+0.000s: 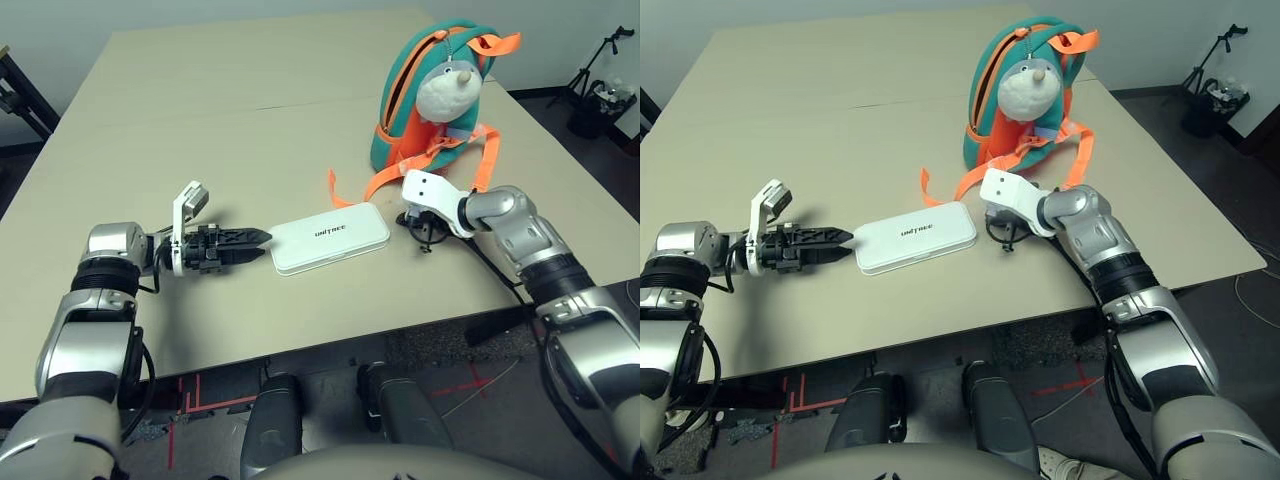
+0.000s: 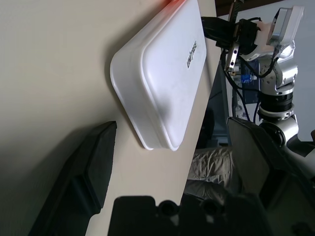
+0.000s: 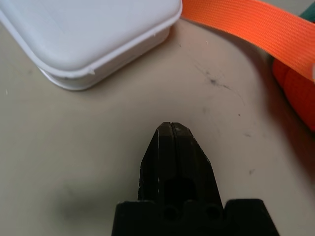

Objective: Put the pencil case into the backpack and zip it.

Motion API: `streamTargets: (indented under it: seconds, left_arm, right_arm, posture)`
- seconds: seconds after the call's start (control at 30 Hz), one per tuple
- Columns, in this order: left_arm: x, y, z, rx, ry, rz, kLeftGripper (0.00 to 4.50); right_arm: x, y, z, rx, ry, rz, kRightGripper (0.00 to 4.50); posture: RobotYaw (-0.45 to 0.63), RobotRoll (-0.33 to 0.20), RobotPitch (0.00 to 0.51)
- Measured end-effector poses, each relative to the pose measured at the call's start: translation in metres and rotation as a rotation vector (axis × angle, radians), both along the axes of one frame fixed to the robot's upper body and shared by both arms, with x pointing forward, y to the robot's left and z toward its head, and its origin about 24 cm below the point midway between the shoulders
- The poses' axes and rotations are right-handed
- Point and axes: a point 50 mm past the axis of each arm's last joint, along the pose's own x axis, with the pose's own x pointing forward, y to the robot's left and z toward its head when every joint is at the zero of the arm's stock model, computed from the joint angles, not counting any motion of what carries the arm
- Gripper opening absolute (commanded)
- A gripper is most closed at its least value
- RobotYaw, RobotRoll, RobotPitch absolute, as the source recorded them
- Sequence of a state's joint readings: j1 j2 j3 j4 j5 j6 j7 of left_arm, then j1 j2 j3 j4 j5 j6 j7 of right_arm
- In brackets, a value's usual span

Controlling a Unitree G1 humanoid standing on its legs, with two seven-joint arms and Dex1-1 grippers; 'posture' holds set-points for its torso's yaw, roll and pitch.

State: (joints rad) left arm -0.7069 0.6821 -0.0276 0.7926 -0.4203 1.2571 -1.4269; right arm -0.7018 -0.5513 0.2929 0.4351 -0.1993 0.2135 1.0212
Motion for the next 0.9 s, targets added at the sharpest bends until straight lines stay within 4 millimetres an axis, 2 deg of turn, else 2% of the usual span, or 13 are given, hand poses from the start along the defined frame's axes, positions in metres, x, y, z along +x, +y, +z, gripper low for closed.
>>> streamTargets:
  seconds: [0.37,0.8,0.9]
  left_arm:
    - [-0.001,-0.001,0.001,-0.004,0.012,0.012,4.5]
    - [0.001,-0.006,-0.001,0.001,-0.019,0.003,4.5]
    - [0.002,-0.006,-0.001,0.002,-0.026,0.002,4.5]
  right_arm:
    - [-0.006,0.003,-0.004,0.022,0.02,0.0,0.03]
    - [-0.017,0.018,-0.009,0.049,0.049,0.018,0.03]
    - [-0.02,0.027,-0.009,0.054,0.056,0.041,0.03]
  posture:
    - [-0.08,0.0,0.121]
    - [-0.09,0.0,0.12]
    - [-0.1,0.0,0.119]
